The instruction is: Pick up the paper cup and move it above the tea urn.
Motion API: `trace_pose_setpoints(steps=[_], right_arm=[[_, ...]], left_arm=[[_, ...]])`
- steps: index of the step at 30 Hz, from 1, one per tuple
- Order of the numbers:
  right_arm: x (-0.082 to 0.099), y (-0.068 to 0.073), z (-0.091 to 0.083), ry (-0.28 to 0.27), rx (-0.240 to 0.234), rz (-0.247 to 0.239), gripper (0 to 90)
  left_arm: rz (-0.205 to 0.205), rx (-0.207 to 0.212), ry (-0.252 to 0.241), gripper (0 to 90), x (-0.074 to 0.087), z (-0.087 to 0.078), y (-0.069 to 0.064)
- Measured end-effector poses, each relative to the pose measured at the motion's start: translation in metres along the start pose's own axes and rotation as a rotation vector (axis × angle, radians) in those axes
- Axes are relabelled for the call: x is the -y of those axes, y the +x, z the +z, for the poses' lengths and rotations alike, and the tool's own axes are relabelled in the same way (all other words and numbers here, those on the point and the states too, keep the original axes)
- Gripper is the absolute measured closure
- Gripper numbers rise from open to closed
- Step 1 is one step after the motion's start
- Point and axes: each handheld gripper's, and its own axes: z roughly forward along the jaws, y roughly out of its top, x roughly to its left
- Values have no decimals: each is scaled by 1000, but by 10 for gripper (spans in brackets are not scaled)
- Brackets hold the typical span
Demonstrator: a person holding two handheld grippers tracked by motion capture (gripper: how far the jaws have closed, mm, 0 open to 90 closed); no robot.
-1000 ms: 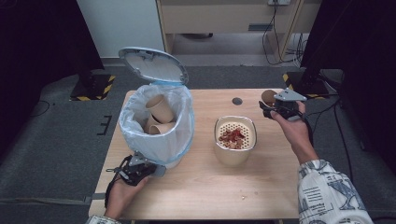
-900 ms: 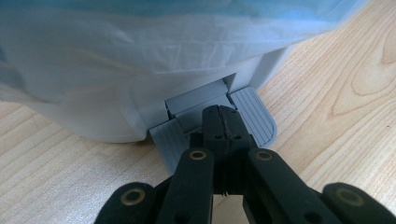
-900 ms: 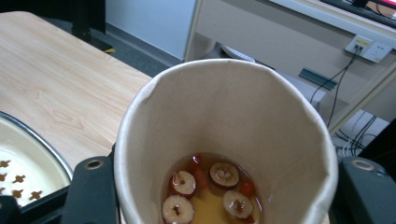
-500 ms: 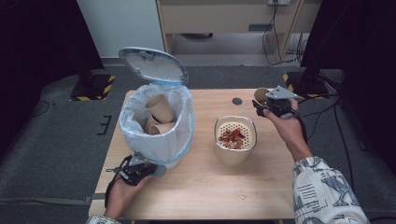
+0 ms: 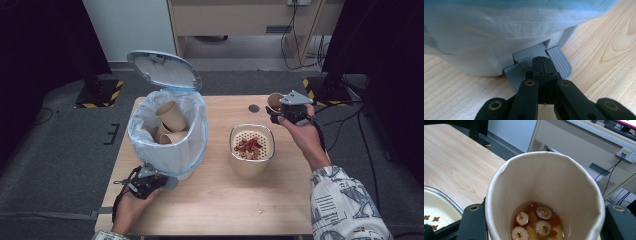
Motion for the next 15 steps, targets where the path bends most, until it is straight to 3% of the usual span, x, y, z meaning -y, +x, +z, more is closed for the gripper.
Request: trace_pose_setpoints(steps=[15], right_arm=[[-3, 4, 2, -3, -19, -12, 349]], left_arm=[[0, 0, -1, 900, 0, 0, 0]])
